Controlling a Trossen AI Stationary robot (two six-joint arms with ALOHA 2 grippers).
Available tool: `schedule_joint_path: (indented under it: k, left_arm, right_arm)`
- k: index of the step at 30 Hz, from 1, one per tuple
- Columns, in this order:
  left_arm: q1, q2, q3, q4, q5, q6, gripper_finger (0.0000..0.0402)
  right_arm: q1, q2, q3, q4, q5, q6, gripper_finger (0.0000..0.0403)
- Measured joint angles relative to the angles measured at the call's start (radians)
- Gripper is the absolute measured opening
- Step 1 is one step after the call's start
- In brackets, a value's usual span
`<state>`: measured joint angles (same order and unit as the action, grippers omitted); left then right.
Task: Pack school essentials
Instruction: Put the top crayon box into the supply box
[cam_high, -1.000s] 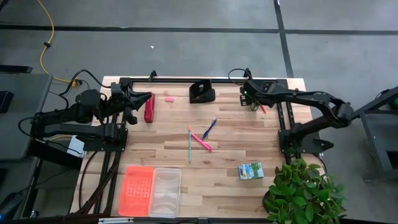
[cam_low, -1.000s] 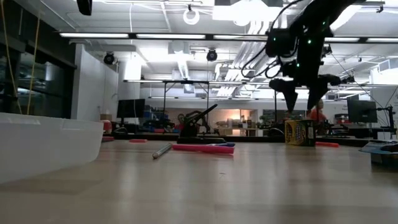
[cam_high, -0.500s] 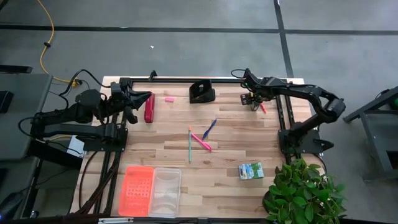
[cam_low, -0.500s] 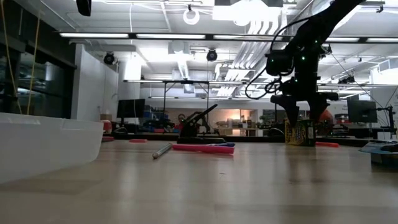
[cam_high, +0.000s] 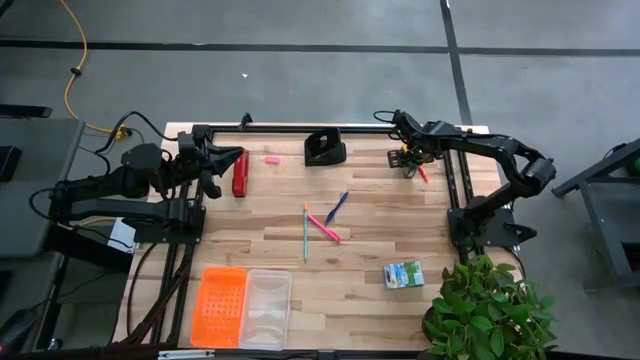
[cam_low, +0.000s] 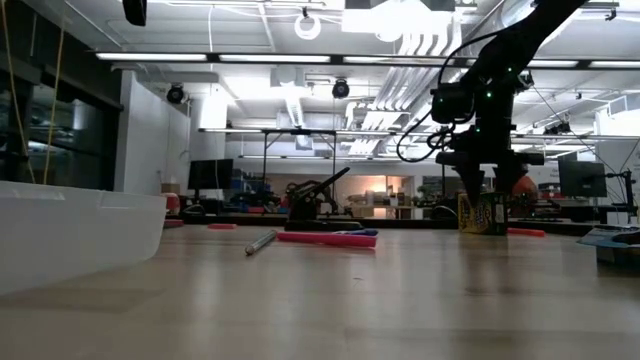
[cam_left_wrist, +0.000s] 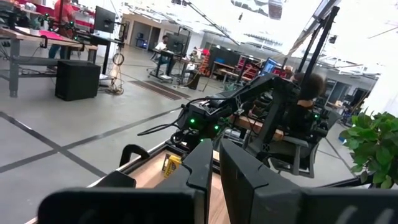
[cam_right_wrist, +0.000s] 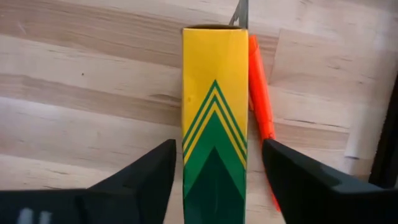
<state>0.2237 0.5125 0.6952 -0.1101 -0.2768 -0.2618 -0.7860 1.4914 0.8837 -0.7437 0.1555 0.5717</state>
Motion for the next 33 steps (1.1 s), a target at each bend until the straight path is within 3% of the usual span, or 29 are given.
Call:
schedule_joint_path:
  k: [10, 33]
  left_arm:
    - [0.000, 0.000, 0.000, 0.000, -0.025, 0.000, 0.0021]
    - [0.000, 0.000, 0.000, 0.000, -0.023, -0.023, 0.0021]
  right_arm:
    - [0.000, 0.000, 0.000, 0.000, -0.001, 0.003, 0.0149]
    - [0.001, 0.000, 0.000, -0.005, -0.010, -0.019, 0.0143]
